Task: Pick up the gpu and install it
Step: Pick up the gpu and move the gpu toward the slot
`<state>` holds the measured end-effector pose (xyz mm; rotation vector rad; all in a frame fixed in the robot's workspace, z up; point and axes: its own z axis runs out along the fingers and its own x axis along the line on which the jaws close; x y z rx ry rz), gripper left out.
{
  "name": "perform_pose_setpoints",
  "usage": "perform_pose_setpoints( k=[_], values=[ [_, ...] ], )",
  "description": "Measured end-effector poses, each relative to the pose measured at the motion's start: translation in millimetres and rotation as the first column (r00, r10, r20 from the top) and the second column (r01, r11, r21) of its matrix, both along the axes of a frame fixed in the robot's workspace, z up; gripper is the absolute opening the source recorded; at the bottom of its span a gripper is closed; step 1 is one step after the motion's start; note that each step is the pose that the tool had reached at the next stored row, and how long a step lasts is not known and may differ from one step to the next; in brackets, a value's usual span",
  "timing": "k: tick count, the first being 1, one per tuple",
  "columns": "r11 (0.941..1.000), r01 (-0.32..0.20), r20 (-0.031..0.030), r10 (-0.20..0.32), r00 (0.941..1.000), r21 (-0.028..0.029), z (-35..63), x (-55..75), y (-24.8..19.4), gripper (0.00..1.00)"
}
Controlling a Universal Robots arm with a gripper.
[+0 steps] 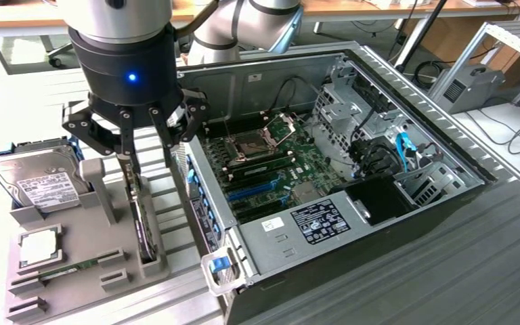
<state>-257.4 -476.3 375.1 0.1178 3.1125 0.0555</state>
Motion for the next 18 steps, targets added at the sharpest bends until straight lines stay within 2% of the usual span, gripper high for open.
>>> perform_pose_setpoints(
  k=[18],
  values=[
    [1.0, 0.0, 0.0, 0.0, 1.0, 0.0, -3.6, 0.0, 0.0, 0.42]
  ],
)
